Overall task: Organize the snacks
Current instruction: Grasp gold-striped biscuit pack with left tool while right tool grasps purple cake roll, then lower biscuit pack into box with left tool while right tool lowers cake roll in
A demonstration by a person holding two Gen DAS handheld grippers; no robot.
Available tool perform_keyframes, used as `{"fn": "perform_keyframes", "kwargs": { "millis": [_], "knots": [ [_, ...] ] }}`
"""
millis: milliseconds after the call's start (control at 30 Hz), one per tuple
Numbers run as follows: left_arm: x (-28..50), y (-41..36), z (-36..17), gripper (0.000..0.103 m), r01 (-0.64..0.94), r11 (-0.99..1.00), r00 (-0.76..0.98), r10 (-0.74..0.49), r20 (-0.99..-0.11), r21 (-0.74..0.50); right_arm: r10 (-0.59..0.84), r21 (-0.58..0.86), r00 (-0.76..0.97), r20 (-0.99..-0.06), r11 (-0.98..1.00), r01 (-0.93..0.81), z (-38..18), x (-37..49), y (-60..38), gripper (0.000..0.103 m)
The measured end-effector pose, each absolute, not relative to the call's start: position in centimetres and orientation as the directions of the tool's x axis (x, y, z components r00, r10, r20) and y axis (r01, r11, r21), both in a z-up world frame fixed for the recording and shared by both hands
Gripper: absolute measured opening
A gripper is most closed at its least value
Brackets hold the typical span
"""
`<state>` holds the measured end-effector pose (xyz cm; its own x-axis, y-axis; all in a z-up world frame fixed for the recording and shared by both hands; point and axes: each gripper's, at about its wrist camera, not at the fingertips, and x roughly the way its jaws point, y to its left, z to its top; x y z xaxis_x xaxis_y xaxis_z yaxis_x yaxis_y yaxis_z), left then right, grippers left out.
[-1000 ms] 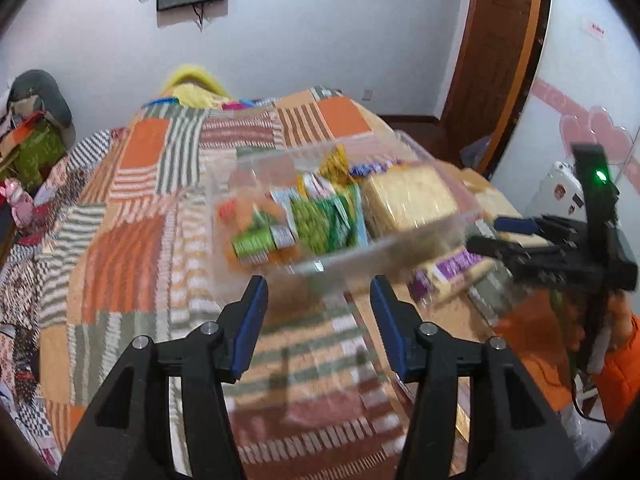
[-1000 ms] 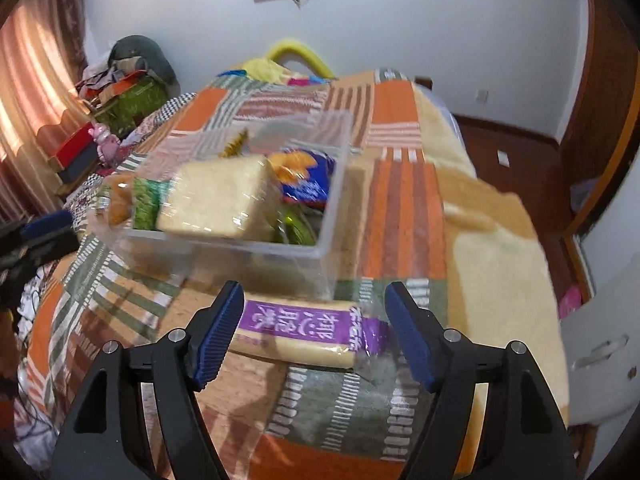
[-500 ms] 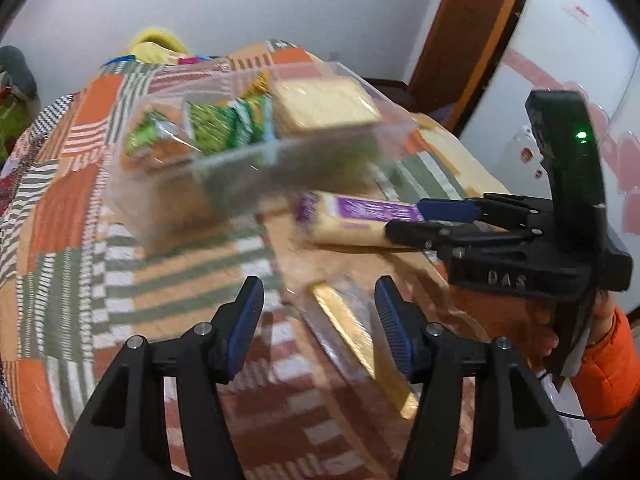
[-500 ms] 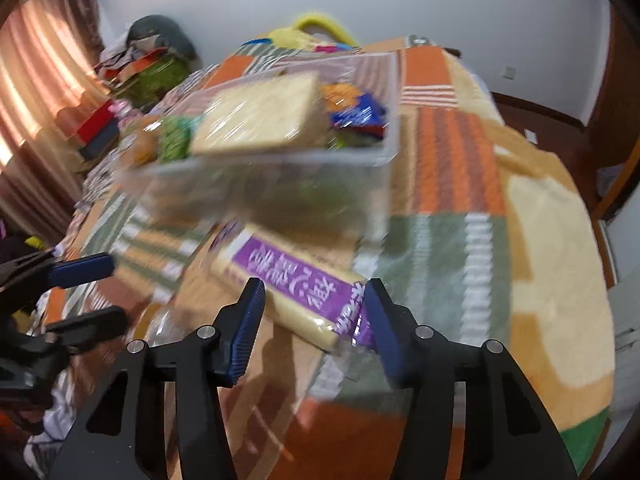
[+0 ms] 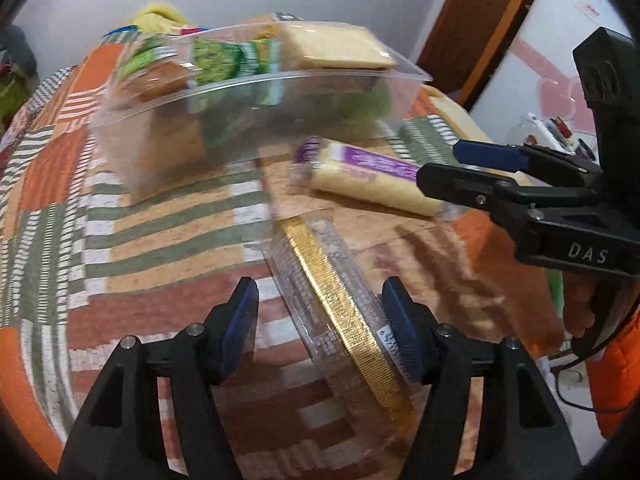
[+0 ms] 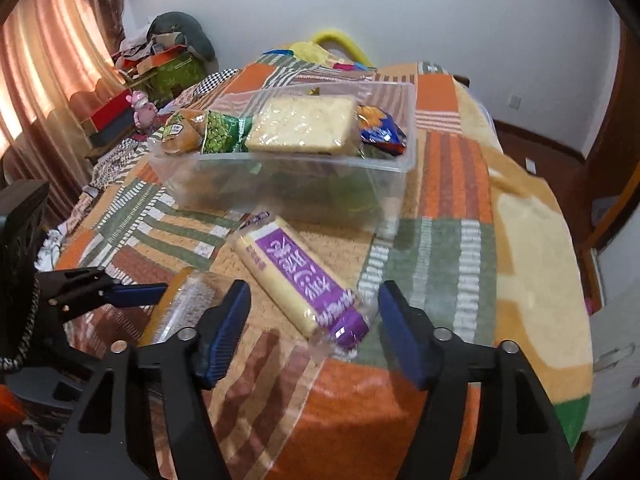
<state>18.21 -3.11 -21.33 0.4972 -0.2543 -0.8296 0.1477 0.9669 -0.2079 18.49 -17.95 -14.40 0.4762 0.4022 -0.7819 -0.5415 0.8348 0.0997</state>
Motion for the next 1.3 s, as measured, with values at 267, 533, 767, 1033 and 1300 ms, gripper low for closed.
{"fn": "perform_keyframes", "kwargs": {
  "millis": [267,533,767,1033,1300],
  "knots": [
    [18.2,0.4,-21.4,0.065,0.06,0.987,0.53,-0.158,-0.833,-0.149,0.375,0.067,0.432,-0.821,0.813,-0.578,-16.3,20.2,-14.9,0.064],
    [18.0,1.4,-21.2,0.065,0.044,0.978,0.516,-0.196,-0.834,-0.203,0.393,0.1,0.384,-0.836,0.796,-0.597,-16.6,18.6,-14.5,0.047],
    [16.6,1.1,-20.8,0.065,0.018,0.972,0.515,-0.21,-0.831,-0.235,0.406,0.123,0.351,-0.844,0.783,-0.61,-16.8,16.4,-14.3,0.043],
    [17.3,-0.6,-22.5,0.066,0.042,0.984,0.542,-0.168,-0.823,-0.173,0.384,0.093,0.392,-0.836,0.804,-0.588,-16.9,17.6,-12.8,0.051],
    [17.7,0.1,-22.6,0.042,0.056,0.985,0.565,-0.166,-0.808,-0.163,0.36,0.078,0.428,-0.829,0.832,-0.549,-17.7,17.5,-12.9,0.042]
  ]
}}
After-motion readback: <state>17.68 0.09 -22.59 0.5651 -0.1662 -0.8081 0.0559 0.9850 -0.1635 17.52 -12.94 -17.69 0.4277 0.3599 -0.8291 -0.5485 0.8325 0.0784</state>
